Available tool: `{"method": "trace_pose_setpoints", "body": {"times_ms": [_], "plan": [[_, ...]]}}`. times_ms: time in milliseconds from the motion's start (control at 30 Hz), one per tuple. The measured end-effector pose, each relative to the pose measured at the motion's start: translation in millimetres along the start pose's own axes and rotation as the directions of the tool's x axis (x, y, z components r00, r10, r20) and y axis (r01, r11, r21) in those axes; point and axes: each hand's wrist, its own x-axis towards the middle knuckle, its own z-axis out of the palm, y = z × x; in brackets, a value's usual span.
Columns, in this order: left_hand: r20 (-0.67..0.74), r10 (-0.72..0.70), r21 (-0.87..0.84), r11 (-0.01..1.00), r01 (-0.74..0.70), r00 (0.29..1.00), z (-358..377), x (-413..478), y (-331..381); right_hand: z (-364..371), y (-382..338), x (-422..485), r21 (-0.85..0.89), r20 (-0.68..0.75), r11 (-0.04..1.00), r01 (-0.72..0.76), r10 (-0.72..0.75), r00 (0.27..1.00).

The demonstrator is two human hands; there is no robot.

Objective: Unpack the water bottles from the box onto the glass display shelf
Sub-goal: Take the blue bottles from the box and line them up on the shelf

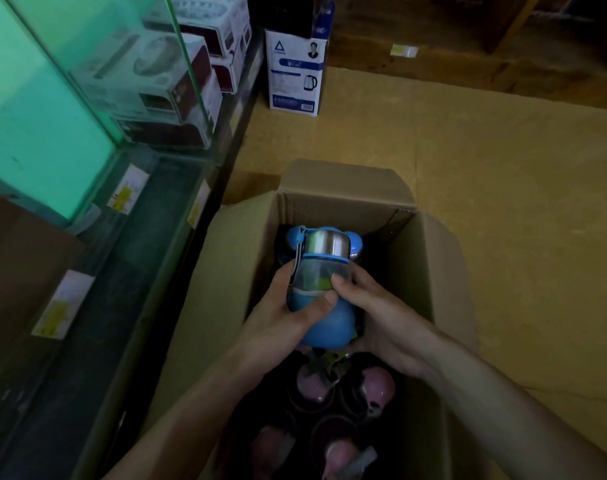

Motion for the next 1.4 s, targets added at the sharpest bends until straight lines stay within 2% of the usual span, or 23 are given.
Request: {"method": "trace_pose_setpoints", "body": {"times_ms": [167, 400, 633, 833, 967, 1100, 1400], "plan": [[-0.044, -0.045, -0.032, 0.999, 0.044, 0.998, 1, 1, 5, 4, -6, 3, 0.025, -0.04, 1.0, -0.015, 0.016, 0.999], [-0.075, -0.168, -0.156, 0.976, 0.155, 0.983, 13, -18, 16, 9, -19, -14, 0.05, -0.113, 0.985, -0.165, 0.169, 0.979], [-0.045, -0.219, -0.166, 0.964, 0.209, 0.975, 17, -34, 36, 19, -29, -36, 0.079, -0.134, 0.984, -0.161, 0.171, 0.976], [-0.047, -0.261, -0.281, 0.93, 0.238, 0.964, 18, -73, 65, 42, -37, -76, 0.043, -0.134, 0.985, -0.165, 0.169, 0.976], [-0.037, -0.293, -0.202, 0.939, 0.28, 0.955, 16, -100, 88, 51, -40, -107, 0.065, -0.125, 0.976, -0.209, 0.216, 0.968], [-0.009, -0.349, -0.208, 0.917, 0.34, 0.937, 21, -127, 117, 64, -55, -144, 0.1, -0.142, 0.972, -0.214, 0.227, 0.964], [-0.027, -0.277, -0.188, 0.945, 0.267, 0.961, 31, -183, 223, 97, -151, -228, 0.094, -0.133, 0.976, -0.194, 0.205, 0.97]]}}
